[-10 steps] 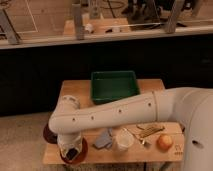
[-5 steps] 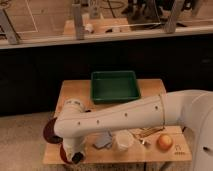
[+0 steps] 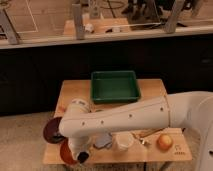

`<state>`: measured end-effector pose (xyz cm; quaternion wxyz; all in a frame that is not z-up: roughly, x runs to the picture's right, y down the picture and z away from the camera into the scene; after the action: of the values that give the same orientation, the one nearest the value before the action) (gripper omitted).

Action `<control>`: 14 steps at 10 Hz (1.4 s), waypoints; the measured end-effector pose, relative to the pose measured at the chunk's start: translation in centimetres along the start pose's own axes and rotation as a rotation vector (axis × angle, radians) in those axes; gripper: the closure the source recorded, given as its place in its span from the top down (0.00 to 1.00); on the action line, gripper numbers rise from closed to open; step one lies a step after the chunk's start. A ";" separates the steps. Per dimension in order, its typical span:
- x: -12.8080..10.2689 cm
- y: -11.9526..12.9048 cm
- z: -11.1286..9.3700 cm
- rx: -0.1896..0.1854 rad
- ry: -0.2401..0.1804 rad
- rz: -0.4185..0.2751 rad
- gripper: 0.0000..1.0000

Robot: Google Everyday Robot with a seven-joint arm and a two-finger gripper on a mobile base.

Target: Wipe red bowl with eraser

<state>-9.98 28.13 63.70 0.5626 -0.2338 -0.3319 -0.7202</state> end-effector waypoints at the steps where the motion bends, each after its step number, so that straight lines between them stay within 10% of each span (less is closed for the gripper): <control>1: 0.4 0.3 -0.1 -0.002 0.005 0.010 0.15; 8: 4.3 -1.1 -0.6 0.005 0.027 -0.015 0.15; 14: 2.0 -3.8 -1.2 0.027 0.021 -0.081 0.15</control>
<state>-14.08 26.47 63.52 0.5393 -0.2051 -0.3449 -0.7404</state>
